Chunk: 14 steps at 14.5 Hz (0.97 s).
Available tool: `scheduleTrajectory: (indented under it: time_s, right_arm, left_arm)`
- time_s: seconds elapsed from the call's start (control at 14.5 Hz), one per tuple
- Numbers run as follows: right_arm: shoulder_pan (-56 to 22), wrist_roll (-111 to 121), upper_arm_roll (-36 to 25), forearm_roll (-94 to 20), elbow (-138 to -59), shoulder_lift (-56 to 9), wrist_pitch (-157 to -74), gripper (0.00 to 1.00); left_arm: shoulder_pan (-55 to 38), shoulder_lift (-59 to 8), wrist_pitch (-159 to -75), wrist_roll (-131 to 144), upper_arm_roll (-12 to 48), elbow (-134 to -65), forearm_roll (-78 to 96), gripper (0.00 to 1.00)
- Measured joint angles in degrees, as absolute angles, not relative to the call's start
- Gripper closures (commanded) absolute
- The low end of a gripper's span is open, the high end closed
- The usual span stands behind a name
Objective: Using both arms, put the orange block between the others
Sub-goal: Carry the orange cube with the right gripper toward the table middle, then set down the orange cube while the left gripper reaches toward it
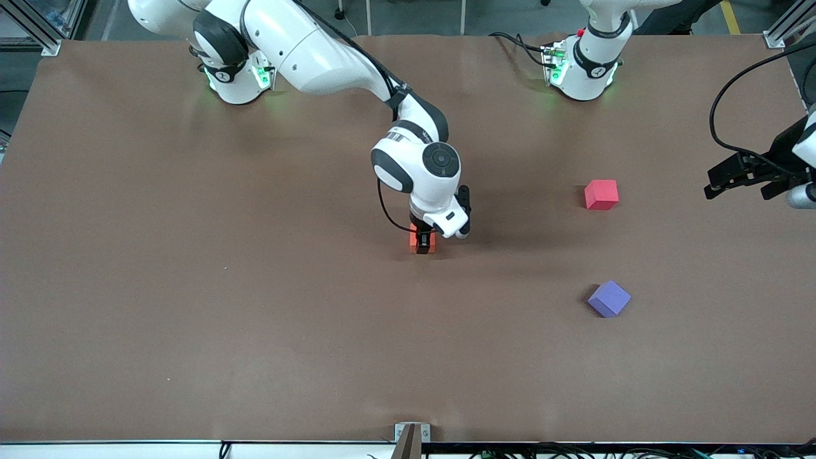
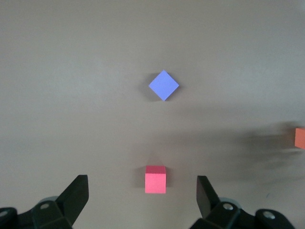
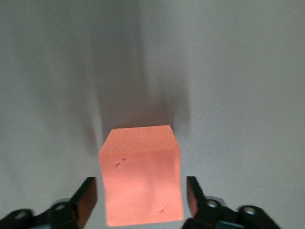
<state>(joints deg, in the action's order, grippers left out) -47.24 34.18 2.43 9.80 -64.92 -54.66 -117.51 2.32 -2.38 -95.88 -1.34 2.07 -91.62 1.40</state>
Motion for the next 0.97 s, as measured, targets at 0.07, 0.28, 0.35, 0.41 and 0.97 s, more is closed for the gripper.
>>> scheduleTrajectory:
  time_s: [0.07,0.28,0.35,0.41,0.97]
  right_arm:
    - [-47.3,34.1,2.4,9.8,-64.9,-54.7,-117.5,0.00]
    - [-47.2,33.8,2.3,9.8,-64.0,-54.3,-115.3,0.00]
    - [-46.9,33.7,2.2,9.8,-63.2,-53.7,-113.0,0.00]
    - [-46.3,33.5,2.1,9.8,-62.5,-52.6,-110.3,0.00]
    - [-35.6,29.4,-5.3,9.9,-61.4,-40.9,-95.9,0.00]
  left_arm:
    - [2.3,-2.8,-95.6,-1.3,2.1,-91.6,1.4,0.00]
    - [1.9,-4.4,-95.2,-0.9,3.1,-91.7,1.6,0.00]
    - [1.4,-5.5,-95.1,0.7,4.1,-91.8,1.8,0.00]
    - [0.5,-7.0,-95.2,3.1,5.4,-91.9,1.8,0.00]
    - [-13.0,-20.1,-107.7,24.7,9.1,-91.6,1.8,0.00]
